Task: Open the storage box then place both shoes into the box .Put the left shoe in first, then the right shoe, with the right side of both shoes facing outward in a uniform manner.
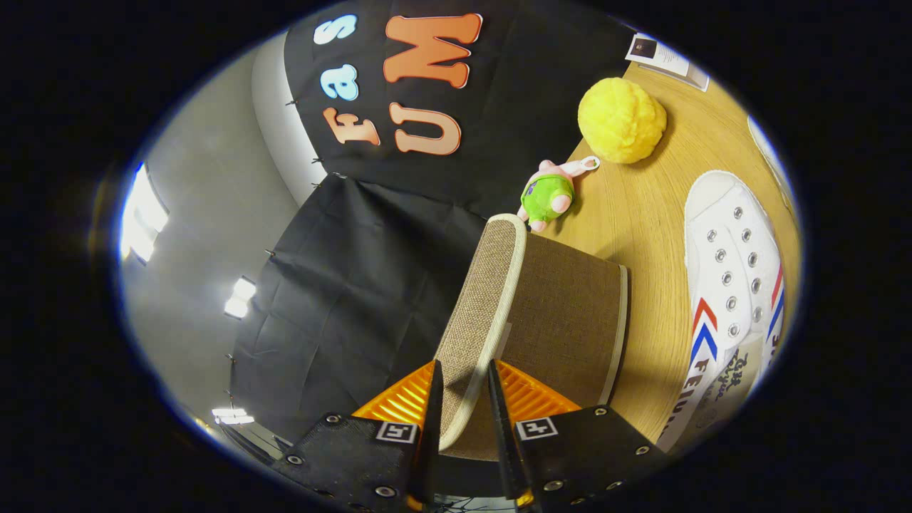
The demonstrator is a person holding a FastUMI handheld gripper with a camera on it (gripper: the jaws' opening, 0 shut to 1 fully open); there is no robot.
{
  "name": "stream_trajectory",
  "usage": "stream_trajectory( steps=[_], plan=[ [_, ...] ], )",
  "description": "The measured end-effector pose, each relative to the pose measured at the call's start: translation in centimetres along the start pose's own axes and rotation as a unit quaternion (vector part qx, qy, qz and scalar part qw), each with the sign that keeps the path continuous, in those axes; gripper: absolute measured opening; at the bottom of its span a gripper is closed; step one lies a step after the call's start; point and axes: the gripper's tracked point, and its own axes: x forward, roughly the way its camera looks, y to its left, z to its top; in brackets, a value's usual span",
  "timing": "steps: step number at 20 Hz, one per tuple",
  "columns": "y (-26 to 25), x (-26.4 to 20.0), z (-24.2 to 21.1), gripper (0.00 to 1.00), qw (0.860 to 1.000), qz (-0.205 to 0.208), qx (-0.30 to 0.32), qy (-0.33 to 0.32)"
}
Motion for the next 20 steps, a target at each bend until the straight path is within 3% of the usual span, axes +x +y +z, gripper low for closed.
stream_trajectory(
  steps=[1, 5, 20],
  plan=[
    [-0.1, 0.1, 0.1, 0.23, 1.0, -0.003, -0.007, -0.005],
    [0.9, 0.4, -0.3, 0.13, 1.0, 0.012, -0.019, -0.006],
    [2.9, 1.2, 0.0, 0.05, 0.999, 0.003, -0.048, -0.007]
  ],
)
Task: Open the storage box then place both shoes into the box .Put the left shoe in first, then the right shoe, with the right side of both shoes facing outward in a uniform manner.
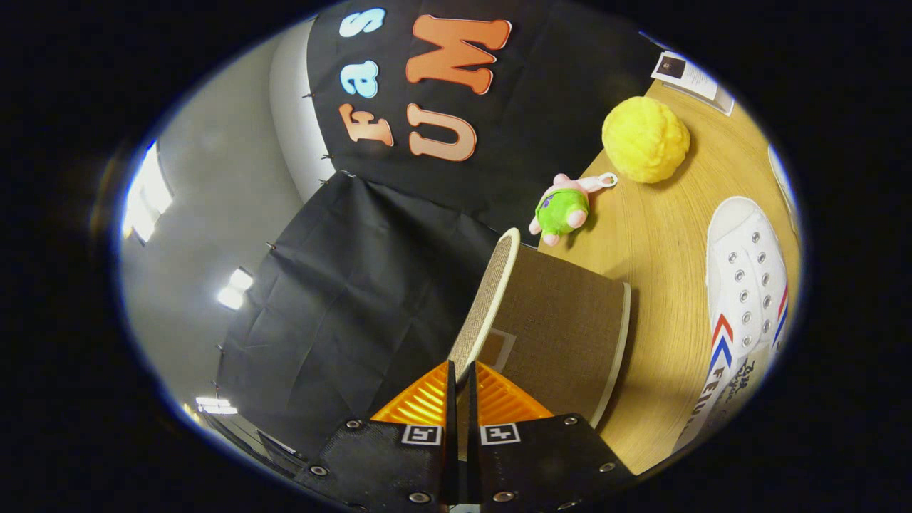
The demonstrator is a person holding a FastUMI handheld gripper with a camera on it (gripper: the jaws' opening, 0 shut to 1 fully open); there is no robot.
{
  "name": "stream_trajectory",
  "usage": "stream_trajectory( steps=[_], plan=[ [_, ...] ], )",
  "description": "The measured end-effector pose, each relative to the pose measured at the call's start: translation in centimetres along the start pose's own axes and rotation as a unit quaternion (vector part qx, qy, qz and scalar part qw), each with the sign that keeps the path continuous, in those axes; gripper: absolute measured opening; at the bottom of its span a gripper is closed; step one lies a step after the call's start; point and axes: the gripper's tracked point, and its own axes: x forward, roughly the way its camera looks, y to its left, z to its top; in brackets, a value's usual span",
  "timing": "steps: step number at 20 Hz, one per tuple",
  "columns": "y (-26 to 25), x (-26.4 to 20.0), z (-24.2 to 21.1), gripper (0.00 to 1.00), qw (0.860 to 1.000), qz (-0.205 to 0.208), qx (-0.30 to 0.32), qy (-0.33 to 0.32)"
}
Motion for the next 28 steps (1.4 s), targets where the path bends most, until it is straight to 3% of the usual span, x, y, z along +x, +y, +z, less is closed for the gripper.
stream_trajectory(
  steps=[10, 15, 21, 24, 28],
  plan=[
    [2.2, 0.7, -0.1, 0.05, 1.0, 0.007, -0.028, -0.002],
    [2.5, 0.7, -0.6, 0.02, 1.0, 0.009, -0.015, 0.009],
    [-1.5, 1.3, -1.4, 0.03, 0.999, -0.023, 0.037, -0.004],
    [-0.9, 1.7, -1.9, 0.1, 0.997, 0.009, 0.07, -0.007],
    [-0.1, 2.5, -2.6, 0.12, 0.999, 0.016, 0.04, -0.001]
  ],
)
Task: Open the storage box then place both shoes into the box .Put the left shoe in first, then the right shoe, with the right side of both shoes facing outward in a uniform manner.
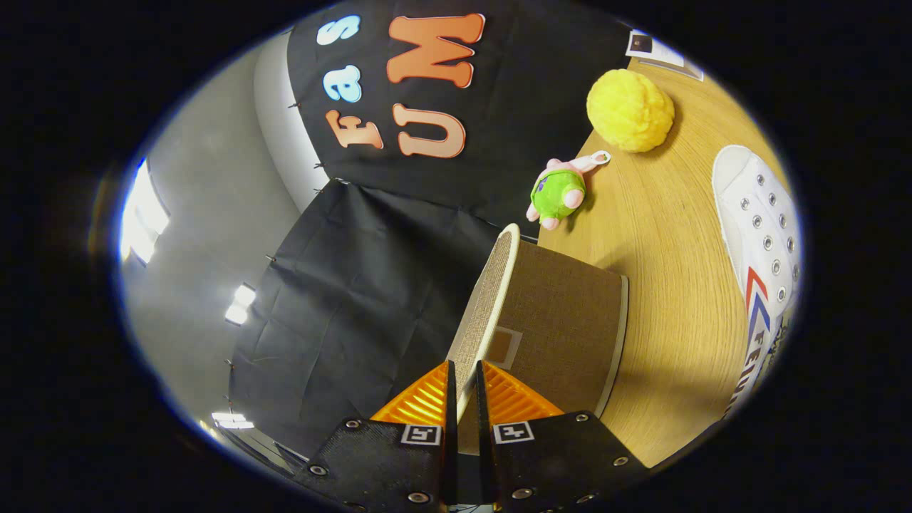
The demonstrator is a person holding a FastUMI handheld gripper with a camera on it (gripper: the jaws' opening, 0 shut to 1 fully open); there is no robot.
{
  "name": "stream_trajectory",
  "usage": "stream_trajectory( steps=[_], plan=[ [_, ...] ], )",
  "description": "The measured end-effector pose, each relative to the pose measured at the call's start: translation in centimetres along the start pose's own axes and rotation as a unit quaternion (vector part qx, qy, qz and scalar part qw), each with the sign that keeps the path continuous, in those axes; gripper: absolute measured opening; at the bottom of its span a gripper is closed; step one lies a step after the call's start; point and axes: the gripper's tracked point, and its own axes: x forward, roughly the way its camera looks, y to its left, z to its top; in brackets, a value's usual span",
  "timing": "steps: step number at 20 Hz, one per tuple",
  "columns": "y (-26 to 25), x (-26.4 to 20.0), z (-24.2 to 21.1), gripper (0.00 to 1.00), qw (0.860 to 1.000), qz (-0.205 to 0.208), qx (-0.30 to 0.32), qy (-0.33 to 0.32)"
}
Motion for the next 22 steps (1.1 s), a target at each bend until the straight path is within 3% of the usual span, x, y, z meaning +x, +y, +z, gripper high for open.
stream_trajectory(
  steps=[2, 7, 8, 9, 11, 22],
  plan=[
    [-0.2, 0.5, -0.6, 0.22, 1.0, -0.003, -0.011, 0.003],
    [-0.6, 1.7, -1.7, 0.34, 1.0, -0.02, -0.008, 0.017],
    [-0.2, 1.7, -1.1, 0.31, 1.0, -0.022, -0.013, 0.006],
    [0.4, 1.8, -0.8, 0.1, 1.0, -0.018, -0.012, -0.001],
    [2.9, 1.7, -0.3, 0.04, 1.0, 0.006, -0.013, 0.0],
    [12.1, 8.3, 0.9, 0.03, 0.994, 0.004, -0.107, 0.029]
  ],
)
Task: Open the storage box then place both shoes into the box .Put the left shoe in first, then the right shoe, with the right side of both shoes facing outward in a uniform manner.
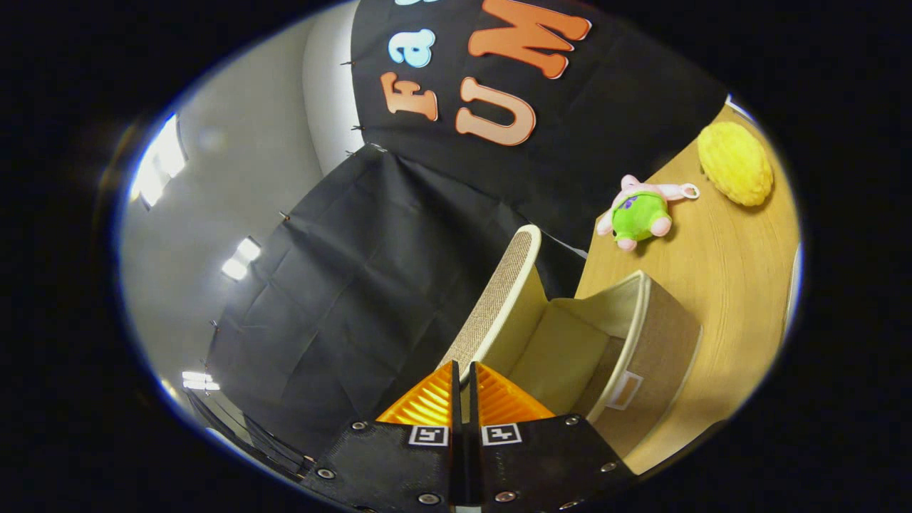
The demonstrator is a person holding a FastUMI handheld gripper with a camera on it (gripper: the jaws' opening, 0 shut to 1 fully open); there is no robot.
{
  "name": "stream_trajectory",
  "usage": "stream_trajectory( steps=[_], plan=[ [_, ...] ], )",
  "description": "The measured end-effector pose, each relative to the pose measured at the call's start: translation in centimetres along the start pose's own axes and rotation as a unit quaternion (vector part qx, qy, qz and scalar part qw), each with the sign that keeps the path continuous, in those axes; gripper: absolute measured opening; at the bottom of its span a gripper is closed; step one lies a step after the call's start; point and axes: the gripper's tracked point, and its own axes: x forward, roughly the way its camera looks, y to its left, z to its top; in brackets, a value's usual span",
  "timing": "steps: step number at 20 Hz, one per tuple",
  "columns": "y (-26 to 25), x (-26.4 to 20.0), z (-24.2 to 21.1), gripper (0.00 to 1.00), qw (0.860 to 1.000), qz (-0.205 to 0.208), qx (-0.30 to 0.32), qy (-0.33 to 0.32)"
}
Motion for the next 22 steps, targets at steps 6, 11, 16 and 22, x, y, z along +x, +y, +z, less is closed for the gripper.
stream_trajectory(
  steps=[6, 11, 16, 22],
  plan=[
    [2.7, 8.7, -0.7, 0.01, 0.997, -0.047, -0.055, 0.034],
    [3.8, 14.2, -3.7, 0.34, 0.99, -0.075, -0.083, 0.086],
    [1.7, 12.5, -5.2, 0.79, 0.97, -0.135, -0.161, 0.12],
    [-3.2, 1.2, -2.5, 0.95, 0.926, -0.253, -0.261, 0.106]
  ],
)
